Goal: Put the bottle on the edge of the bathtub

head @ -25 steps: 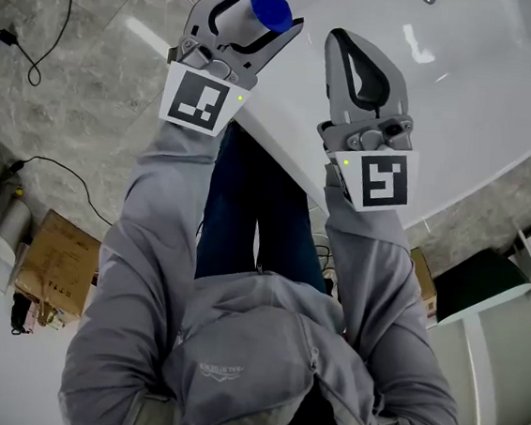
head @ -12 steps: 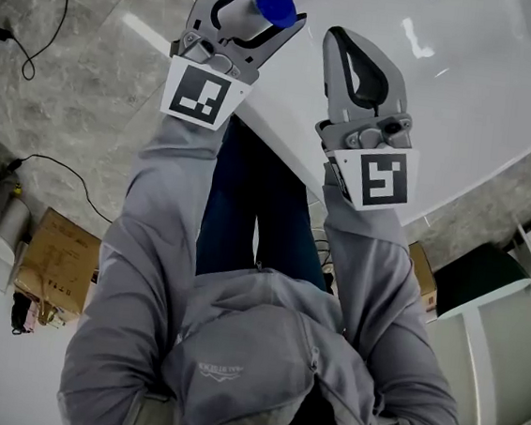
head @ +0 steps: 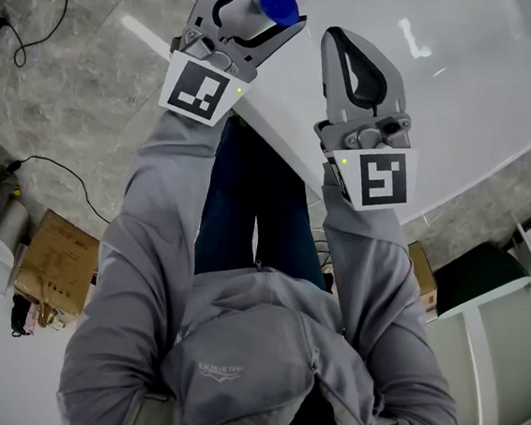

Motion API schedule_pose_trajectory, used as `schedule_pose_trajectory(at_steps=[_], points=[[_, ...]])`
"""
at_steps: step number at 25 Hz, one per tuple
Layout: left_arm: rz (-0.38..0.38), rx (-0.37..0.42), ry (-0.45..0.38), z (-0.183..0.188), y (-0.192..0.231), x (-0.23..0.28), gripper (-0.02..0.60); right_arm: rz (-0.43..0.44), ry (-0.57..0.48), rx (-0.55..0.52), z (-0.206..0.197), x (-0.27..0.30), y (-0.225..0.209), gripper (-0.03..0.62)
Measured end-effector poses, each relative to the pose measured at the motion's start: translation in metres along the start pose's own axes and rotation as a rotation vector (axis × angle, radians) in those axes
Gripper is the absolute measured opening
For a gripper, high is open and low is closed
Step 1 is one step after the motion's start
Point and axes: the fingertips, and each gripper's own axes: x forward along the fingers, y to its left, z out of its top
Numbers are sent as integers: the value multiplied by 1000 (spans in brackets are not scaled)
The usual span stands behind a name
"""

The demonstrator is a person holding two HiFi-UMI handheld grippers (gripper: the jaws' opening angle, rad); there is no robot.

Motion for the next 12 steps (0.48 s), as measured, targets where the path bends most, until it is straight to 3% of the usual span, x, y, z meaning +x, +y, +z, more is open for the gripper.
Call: schedule_pose_trajectory(at_steps=[5,12], points=[[7,-28,18,-9,2,0,276,-5,-3,6,0,0,0,2],[43,-77,51,-24,6,0,330,-4,2,13,-1,-1,4,2]])
